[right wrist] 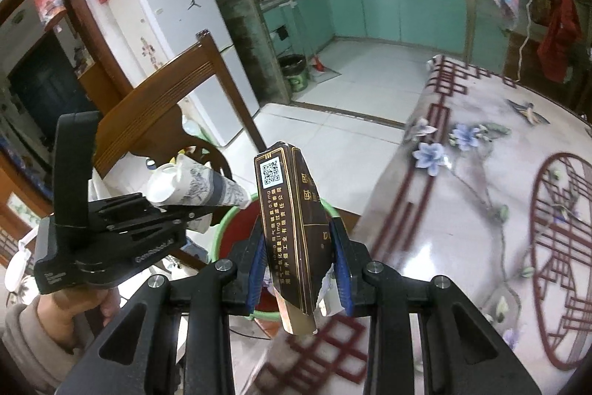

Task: Collect trash
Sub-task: 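Carry the brown box and paper cup over the red bin with both tools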

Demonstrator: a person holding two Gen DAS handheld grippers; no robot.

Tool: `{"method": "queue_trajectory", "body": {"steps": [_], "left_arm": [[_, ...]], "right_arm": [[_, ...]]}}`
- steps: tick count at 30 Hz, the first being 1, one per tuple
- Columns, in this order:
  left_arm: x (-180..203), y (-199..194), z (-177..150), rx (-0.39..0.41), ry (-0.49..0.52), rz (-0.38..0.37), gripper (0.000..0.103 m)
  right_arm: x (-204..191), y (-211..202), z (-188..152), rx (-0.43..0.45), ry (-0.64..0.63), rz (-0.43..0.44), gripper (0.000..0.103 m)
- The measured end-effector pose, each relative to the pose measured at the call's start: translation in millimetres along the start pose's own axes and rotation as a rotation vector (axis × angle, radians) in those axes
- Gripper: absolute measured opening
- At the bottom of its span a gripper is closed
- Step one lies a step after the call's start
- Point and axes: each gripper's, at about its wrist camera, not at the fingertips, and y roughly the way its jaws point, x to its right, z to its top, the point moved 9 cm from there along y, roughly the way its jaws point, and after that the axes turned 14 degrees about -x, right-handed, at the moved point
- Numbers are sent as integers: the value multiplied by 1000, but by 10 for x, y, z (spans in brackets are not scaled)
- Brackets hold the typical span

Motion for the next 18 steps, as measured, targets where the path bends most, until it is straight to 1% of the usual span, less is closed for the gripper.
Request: {"method": "queue_trajectory", "body": {"steps": [8,13,18], "left_arm": [[-173,168,69,-43,-10,5,17],[-274,316,114,-73,-14,4,17],[-397,435,154,-95,-26,13,17]], "right_arm": [[-132,339,106,-48,4,28,30],[-125,584,158,-81,29,39,31],[-123,699,203,-91,41,55,31]]}}
